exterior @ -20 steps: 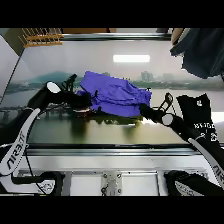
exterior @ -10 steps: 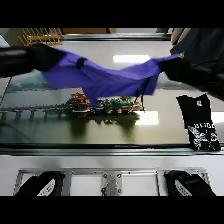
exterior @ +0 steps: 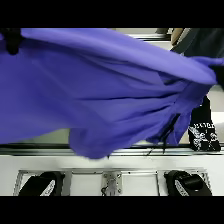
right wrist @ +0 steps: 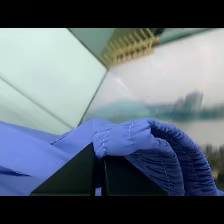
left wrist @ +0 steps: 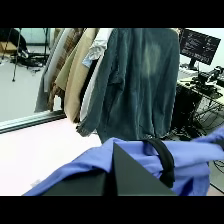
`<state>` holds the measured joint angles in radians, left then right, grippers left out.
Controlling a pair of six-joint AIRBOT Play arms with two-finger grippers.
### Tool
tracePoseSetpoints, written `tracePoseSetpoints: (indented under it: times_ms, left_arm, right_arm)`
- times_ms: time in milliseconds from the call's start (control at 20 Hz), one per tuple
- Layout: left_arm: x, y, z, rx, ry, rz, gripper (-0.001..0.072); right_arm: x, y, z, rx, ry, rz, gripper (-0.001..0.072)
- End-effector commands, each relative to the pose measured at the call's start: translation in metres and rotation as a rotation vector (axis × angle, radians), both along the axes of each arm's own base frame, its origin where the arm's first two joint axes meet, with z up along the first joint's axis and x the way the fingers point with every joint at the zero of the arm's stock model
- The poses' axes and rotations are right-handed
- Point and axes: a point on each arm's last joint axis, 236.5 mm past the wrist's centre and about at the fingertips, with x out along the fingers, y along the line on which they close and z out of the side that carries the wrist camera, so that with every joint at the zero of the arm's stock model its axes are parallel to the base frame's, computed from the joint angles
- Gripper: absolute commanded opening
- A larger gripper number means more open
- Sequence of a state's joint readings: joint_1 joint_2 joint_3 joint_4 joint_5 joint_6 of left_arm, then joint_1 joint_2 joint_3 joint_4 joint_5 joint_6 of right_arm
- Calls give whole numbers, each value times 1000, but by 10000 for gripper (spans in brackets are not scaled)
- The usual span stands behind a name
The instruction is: Fold the clothes and pants, and hang the long-sleeved shirts on hangers.
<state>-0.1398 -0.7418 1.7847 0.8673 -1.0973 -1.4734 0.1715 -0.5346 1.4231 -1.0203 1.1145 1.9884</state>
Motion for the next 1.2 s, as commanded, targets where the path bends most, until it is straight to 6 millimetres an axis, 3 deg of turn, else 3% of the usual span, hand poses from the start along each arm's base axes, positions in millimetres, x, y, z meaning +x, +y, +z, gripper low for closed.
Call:
tracePoseSetpoints:
  times_ms: [0, 50, 200, 350, 450, 600, 700, 800, 950, 1150]
  left_arm:
    - [47, -5, -19, -4, 86, 7, 3]
    - [68, -8, -31, 3, 129, 8, 4]
    - [158, -21, -102, 40, 336, 7, 4]
    - [233, -33, -198, 82, 563, -1, 4]
    - [270, -38, -264, 104, 699, -1, 4]
    - [305, -42, -341, 116, 838, 7, 4]
    - [318, -39, -377, 118, 904, 18, 4]
    - [320, -35, -398, 124, 956, 17, 4]
    - [310, -17, -393, 93, 1029, 38, 3]
    - [273, 20, -378, 307, 980, 145, 3]
  right_arm:
    - [-4, 6, -56, 5, 303, 18, 10]
    - [3, 8, -75, -21, 370, 24, 10]
    - [41, 14, -150, -81, 602, 26, 11]
    - [85, 19, -233, -150, 805, 35, 11]
    - [121, 23, -279, -175, 882, 31, 11]
    - [176, 29, -336, -130, 946, -31, 11]
    - [201, 30, -361, -129, 949, -47, 11]
    - [213, 30, -369, -144, 926, -48, 11]
    - [212, 21, -359, -188, 881, -52, 11]
    - [170, -5, -345, -415, 872, -42, 11]
